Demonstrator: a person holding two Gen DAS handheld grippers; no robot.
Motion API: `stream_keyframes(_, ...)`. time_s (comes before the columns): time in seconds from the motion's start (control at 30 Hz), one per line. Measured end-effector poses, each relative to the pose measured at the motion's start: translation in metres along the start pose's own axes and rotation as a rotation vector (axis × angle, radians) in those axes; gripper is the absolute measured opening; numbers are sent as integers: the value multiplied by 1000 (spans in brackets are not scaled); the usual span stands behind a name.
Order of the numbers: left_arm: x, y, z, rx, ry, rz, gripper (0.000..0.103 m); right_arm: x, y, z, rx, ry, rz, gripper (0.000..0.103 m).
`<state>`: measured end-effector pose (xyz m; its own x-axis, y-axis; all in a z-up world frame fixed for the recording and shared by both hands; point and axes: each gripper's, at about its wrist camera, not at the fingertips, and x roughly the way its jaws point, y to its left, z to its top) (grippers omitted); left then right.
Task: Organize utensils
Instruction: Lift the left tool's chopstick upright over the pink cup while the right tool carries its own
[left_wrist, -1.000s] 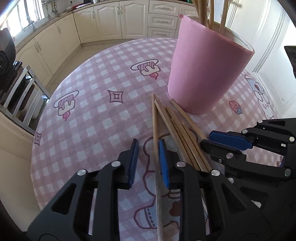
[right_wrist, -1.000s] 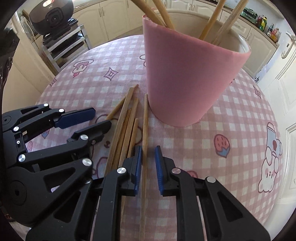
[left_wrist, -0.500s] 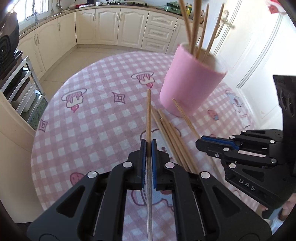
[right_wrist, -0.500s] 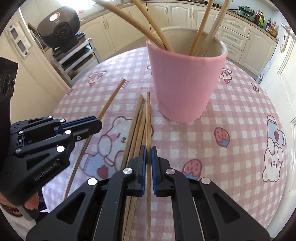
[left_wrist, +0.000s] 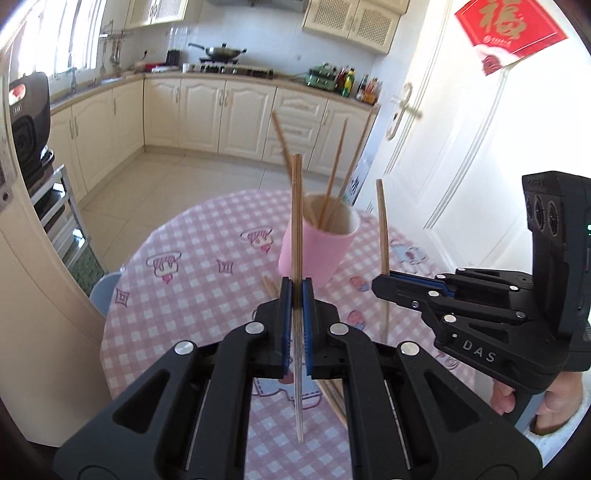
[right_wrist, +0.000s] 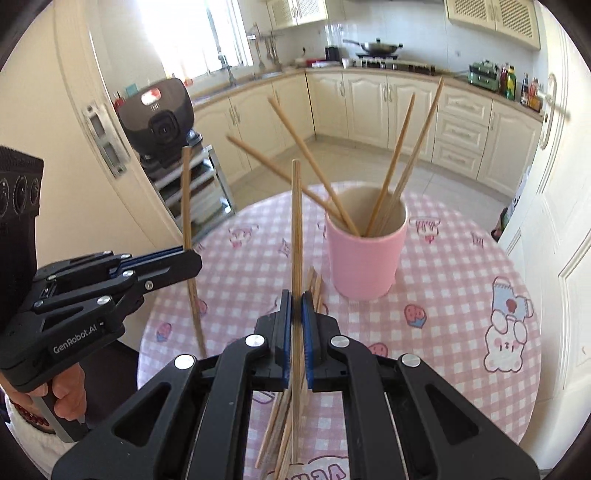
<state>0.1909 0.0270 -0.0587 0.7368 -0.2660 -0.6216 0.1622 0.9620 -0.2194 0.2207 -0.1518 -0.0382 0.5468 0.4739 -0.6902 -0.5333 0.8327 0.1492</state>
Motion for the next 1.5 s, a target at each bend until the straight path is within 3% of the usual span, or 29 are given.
stream_keyframes(0.37, -42, -33, 37, 57, -156, -22, 5, -48, 5, 31, -11, -246, -28, 4)
stream_keyframes(0.83, -35, -46, 86, -14, -310, -15, 5, -64, -20, 64, 70, -530, -143, 4)
stream_keyframes(1.1, -12, -46, 102, -40, -373, 8, 5, -45, -25, 72, 51, -576, -179, 4)
stream_keyframes(1.5, 32, -44, 81, 10, -320, 28, 5, -19, -44, 56, 111, -557, -197, 4)
